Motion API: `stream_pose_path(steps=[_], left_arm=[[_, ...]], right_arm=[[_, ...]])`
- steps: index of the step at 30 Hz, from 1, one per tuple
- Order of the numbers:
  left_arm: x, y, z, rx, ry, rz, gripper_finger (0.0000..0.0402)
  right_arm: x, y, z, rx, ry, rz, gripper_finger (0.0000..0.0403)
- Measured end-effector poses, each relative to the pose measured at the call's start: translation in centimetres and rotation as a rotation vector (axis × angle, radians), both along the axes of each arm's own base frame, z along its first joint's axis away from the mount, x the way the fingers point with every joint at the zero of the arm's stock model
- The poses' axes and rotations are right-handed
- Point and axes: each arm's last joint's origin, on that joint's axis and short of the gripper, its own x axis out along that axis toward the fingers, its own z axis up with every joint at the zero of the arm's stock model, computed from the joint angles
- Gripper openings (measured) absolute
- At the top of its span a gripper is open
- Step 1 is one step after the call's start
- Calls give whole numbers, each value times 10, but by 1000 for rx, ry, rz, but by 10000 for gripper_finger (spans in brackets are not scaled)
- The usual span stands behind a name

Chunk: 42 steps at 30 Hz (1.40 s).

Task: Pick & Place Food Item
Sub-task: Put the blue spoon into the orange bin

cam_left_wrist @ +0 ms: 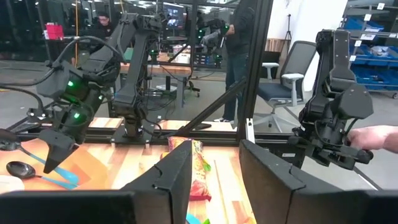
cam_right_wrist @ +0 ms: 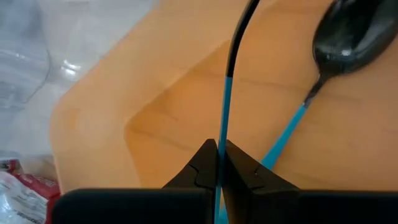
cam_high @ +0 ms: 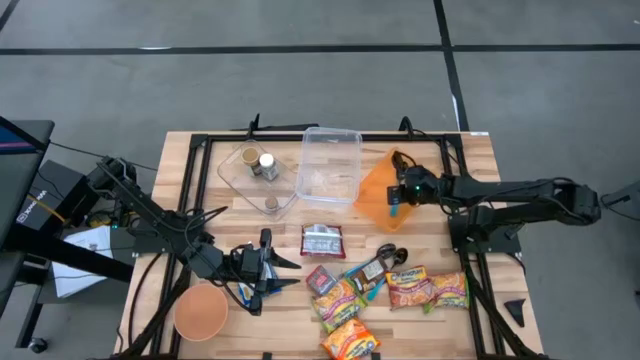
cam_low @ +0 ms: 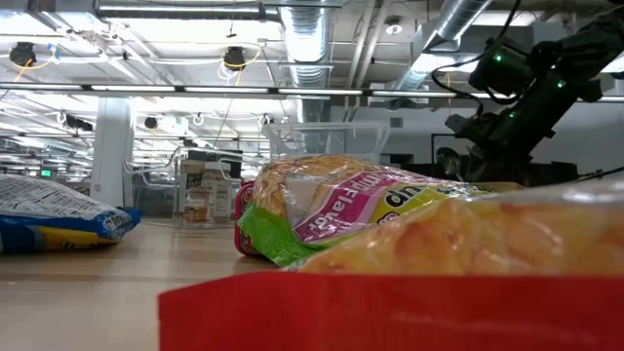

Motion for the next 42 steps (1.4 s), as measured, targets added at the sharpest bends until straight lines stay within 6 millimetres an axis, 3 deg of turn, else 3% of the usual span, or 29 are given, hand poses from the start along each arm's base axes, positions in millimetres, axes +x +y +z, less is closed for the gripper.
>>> stream_pose_path(steps=[10,21,36,42], left_arm=[[0,0,0,0,0,0,128],[0,0,0,1,0,0,128],[0,0,0,4,3,0,126],[0,0,-1,9,9,0,126]], right_arm=[[-8,2,-14,36,35,7,5],[-7,0,-12,4,13,24,11],[-4,-2,-9,-19,-20,18,92],[4,-2,-2,-78,-112,53,123]])
